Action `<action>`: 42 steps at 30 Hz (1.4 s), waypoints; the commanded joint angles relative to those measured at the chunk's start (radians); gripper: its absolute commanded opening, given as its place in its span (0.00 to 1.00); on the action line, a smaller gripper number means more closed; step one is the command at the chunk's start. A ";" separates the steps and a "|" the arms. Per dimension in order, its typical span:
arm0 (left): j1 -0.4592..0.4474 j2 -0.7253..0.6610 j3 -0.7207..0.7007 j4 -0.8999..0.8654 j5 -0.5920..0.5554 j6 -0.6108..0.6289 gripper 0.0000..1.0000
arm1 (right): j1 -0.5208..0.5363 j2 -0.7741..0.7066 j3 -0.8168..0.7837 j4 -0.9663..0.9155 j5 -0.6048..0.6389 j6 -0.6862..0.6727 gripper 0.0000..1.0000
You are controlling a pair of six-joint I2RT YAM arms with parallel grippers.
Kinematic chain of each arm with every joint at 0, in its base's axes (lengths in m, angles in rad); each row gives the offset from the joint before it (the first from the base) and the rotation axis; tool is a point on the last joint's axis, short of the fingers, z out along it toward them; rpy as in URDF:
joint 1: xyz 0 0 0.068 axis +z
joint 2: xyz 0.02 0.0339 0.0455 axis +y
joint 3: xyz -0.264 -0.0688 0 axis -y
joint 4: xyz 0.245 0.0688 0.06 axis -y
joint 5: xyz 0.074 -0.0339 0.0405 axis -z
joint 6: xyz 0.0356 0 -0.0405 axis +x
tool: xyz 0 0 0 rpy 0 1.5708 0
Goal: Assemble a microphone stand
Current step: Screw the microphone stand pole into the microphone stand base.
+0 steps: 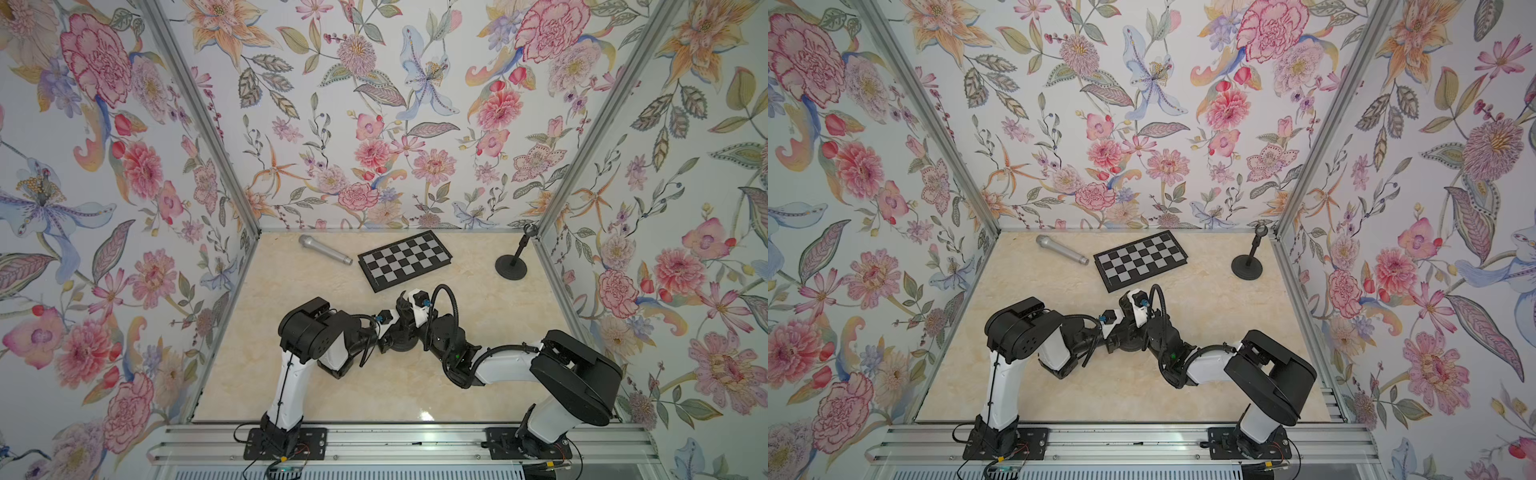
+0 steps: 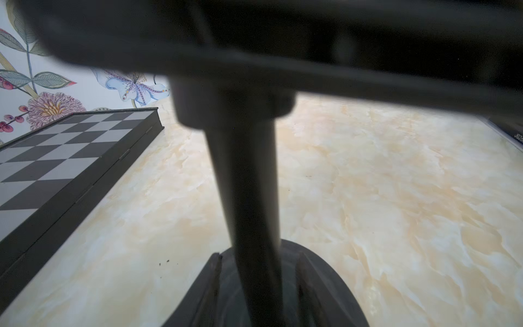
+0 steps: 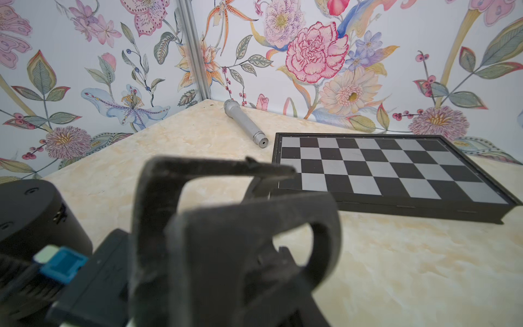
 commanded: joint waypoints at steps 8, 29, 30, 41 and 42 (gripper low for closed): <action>-0.002 0.039 -0.002 0.247 0.001 -0.046 0.21 | 0.054 -0.037 0.007 -0.196 -0.034 -0.023 0.30; 0.009 0.122 0.041 0.246 0.187 -0.064 0.15 | -0.405 -0.214 -0.011 -0.333 -1.019 -0.523 0.51; 0.009 0.126 0.045 0.247 0.190 -0.065 0.15 | -0.416 -0.195 -0.003 -0.310 -1.044 -0.516 0.51; -0.005 0.147 0.029 0.246 0.167 -0.053 0.17 | -0.422 0.022 0.121 -0.111 -1.234 -0.358 0.43; -0.007 0.150 0.030 0.247 0.166 -0.053 0.18 | -0.418 0.026 0.117 -0.096 -1.224 -0.349 0.41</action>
